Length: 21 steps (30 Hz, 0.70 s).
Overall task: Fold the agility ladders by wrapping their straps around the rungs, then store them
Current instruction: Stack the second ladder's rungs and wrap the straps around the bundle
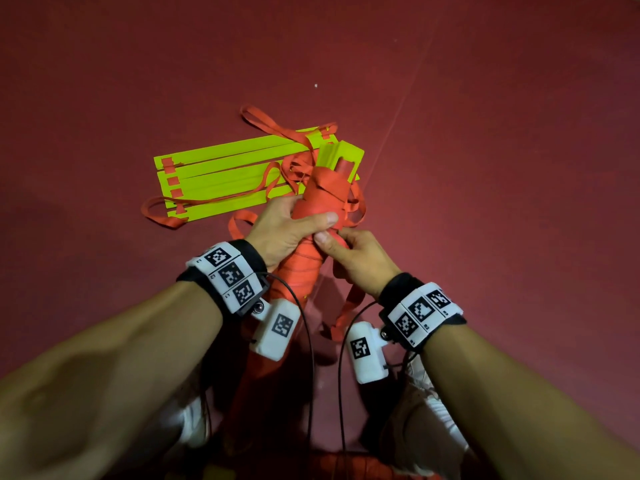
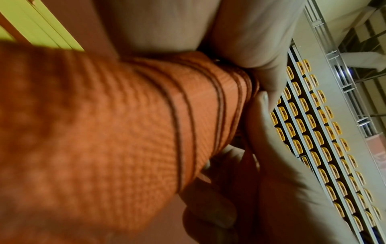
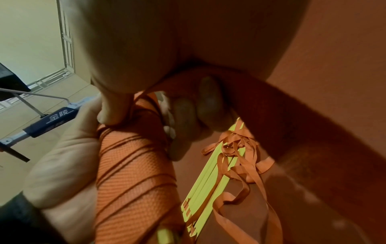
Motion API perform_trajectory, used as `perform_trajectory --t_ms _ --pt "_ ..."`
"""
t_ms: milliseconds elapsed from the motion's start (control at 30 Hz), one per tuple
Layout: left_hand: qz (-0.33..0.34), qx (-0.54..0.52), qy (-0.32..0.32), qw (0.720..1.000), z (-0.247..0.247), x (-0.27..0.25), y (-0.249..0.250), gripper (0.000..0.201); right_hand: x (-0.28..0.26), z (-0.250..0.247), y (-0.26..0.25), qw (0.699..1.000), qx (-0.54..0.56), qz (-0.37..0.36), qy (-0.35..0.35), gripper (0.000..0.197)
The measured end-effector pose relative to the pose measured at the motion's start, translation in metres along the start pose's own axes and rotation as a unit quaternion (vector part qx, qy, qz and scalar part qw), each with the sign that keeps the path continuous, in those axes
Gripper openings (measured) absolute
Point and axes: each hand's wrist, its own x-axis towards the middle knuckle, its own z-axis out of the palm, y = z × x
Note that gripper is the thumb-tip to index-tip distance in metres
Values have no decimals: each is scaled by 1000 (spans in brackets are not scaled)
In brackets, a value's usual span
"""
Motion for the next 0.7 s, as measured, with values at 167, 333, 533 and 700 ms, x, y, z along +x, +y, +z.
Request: perform_trajectory --t_ms 167,333,533,700 --pt "12 -41 1 999 3 -2 2 53 -2 -1 -7 999 -21 -23 20 48" --pt "19 -85 2 996 7 -2 -1 51 1 -3 -8 994 -80 -47 54 55" --pt "20 -45 1 999 6 -1 1 59 2 -3 -5 987 -128 -39 94 59" --pt "-2 -53 24 998 -2 3 -1 51 2 -9 -4 994 -84 -36 55 45"
